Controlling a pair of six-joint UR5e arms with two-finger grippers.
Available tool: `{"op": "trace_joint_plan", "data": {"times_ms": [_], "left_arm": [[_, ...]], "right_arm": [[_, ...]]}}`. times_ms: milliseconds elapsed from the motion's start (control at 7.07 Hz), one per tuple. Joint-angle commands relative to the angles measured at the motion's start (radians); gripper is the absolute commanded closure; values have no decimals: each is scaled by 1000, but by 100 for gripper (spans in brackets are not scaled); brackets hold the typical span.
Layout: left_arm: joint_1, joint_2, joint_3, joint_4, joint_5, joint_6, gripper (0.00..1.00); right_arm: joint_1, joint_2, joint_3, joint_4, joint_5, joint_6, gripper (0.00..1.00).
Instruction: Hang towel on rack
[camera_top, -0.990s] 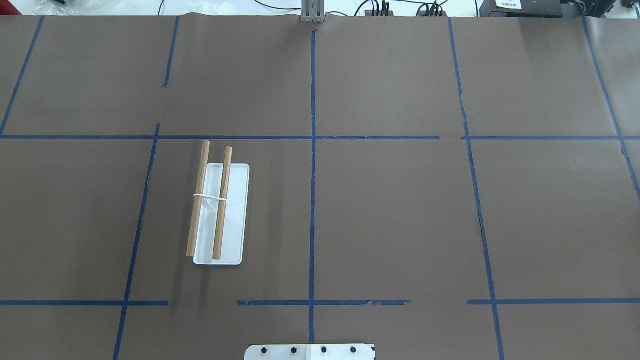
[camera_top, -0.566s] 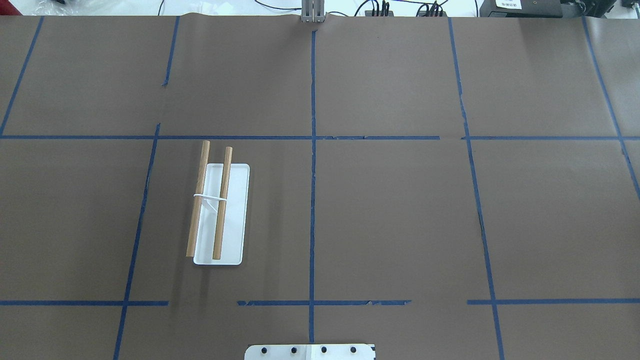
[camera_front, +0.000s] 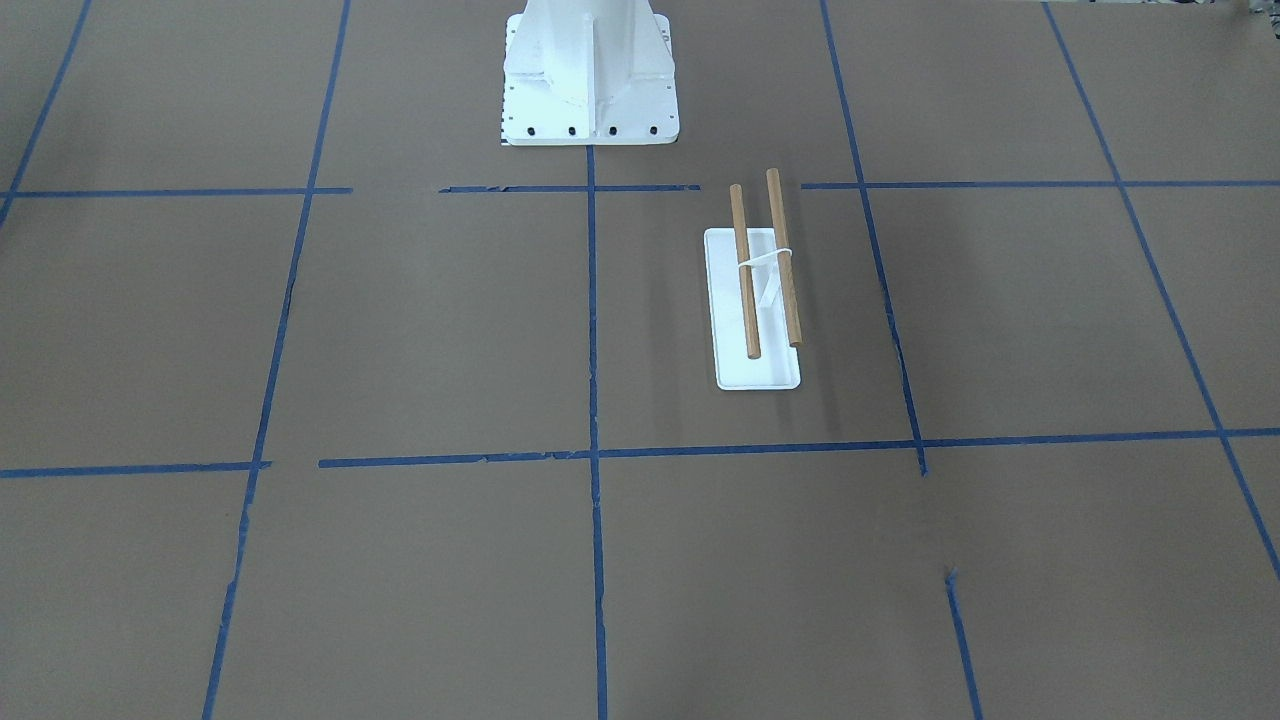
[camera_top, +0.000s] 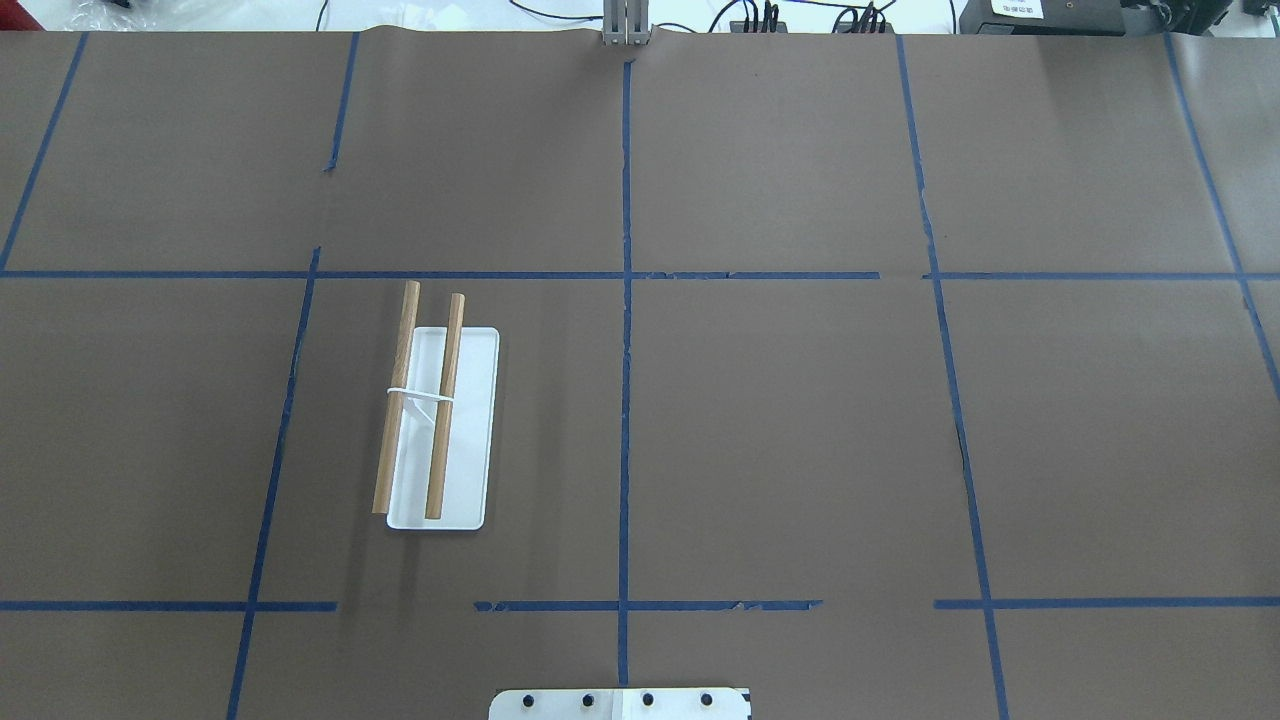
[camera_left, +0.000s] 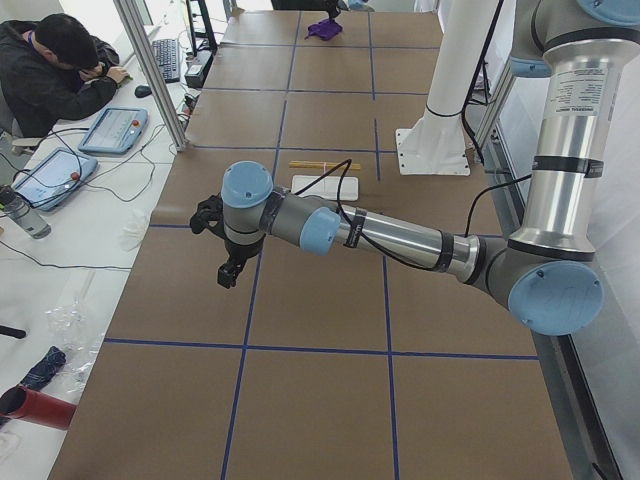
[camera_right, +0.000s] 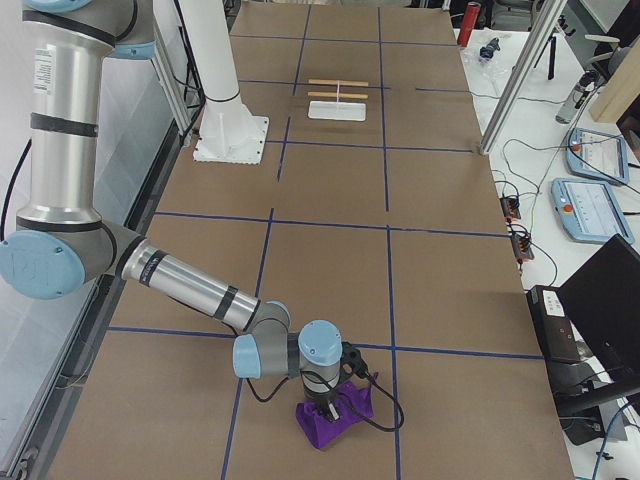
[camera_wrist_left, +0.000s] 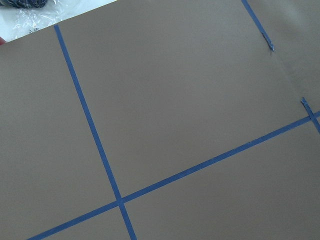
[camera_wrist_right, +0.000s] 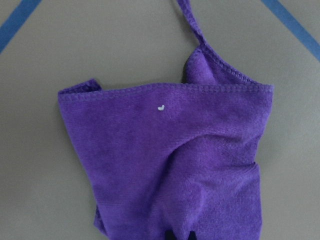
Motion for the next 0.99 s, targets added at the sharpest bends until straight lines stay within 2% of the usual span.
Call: {"op": "trace_joint_plan", "data": {"times_ms": [0,141,283,424,566,848], "left_arm": [[0,-6,0,-2,-2,2,0],[0,-8,-18,-15,-2,5,0],[0,-8,-15,-72,-2,-14,0],[0,-8,-24,-116,-2,-53,0],[2,-8,-40,-174,-2,-86,0],[87,-73,-41,-170,0,-246,0]], "right_arm": [[-3,28,61,-27,12,-1,100],[2,63,152,-143,16,4,100],[-1,103,282,-284,34,15,100],[-8,156,355,-358,133,47,100],[-27,199,397,-359,231,211,100],[-165,250,487,-356,233,446,100]]}}
